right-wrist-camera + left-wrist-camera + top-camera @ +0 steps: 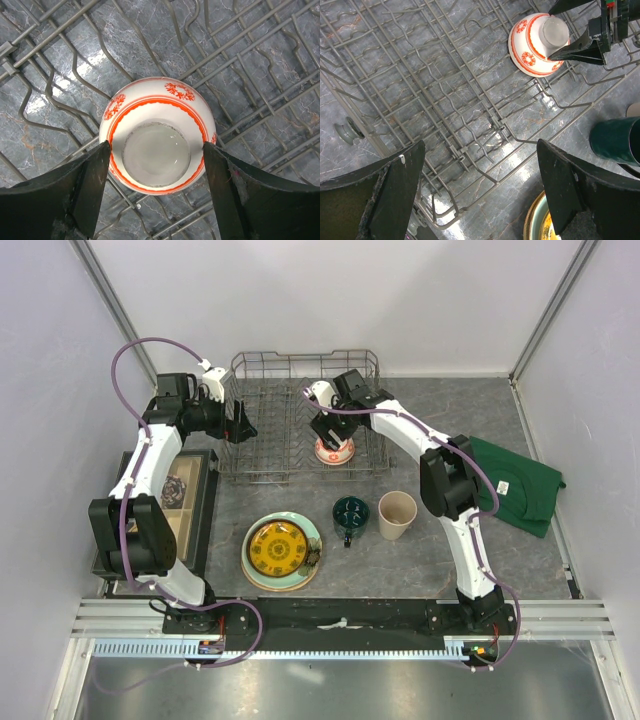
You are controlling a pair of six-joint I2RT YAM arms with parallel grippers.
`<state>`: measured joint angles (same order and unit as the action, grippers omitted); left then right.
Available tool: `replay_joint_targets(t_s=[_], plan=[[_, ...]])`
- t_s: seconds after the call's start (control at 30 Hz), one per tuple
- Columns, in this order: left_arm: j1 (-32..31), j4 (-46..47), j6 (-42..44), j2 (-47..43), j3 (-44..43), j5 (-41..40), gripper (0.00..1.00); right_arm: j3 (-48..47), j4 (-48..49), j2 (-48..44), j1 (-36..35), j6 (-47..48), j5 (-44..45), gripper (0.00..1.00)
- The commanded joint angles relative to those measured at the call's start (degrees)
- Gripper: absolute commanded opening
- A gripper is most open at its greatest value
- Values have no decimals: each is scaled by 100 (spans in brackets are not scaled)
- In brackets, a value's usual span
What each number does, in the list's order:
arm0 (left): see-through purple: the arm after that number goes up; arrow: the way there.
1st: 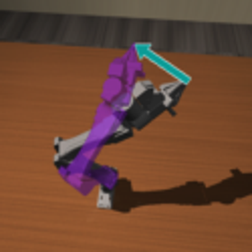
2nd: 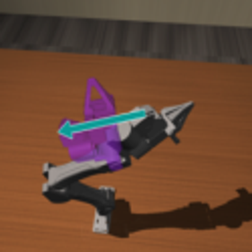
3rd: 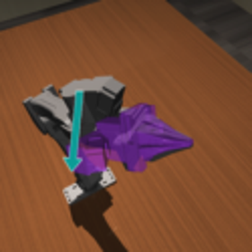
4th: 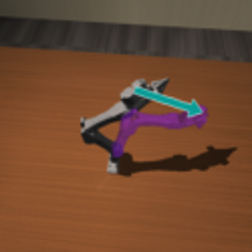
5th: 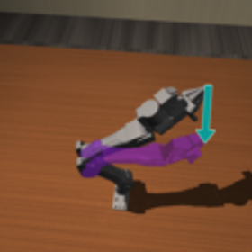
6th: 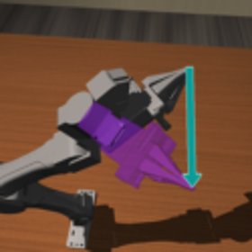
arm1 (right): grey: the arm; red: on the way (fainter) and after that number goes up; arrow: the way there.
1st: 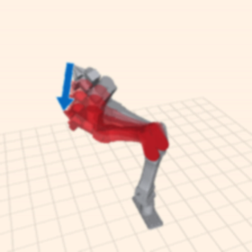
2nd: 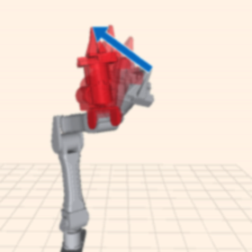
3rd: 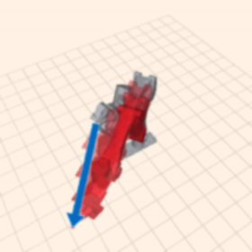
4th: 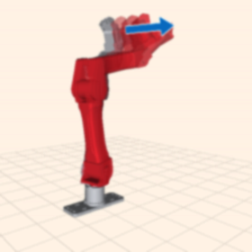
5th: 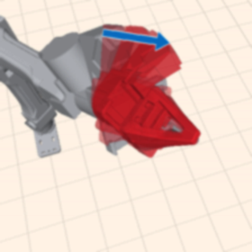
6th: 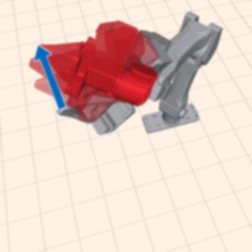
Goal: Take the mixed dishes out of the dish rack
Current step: Pick up the bowl from the dish rack.
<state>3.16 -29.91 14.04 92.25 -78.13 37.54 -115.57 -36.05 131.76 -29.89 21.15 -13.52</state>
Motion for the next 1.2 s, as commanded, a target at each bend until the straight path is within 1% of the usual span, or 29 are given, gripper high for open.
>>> replay_joint_targets(t_s=[0.0,0.23,0.37,0.43,0.5,0.6,0.67,0.93,1.07,1.17], plan=[[27,117,195,30,-1,8,99,-229,195,104,-17,-67,-133,81],[18,117,195,21,17,25,99,-150,186,60,-8,-32,-107,76],[18,126,195,21,26,43,99,-89,186,-10,9,-14,-98,70],[27,117,187,13,34,69,99,-71,178,-19,1,-5,-90,69],[27,117,187,4,43,69,99,-36,160,-45,1,21,-90,66],[18,126,204,-22,52,52,99,-1,143,-46,1,21,-89,59],[18,117,195,-23,52,52,99,8,134,-37,9,21,-81,56],[18,117,195,-23,52,61,99,87,90,-72,1,56,-72,57],[18,117,221,-23,61,69,99,166,63,-90,9,74,-11,65],[18,117,222,-40,70,69,99,210,55,-107,9,91,25,66]])
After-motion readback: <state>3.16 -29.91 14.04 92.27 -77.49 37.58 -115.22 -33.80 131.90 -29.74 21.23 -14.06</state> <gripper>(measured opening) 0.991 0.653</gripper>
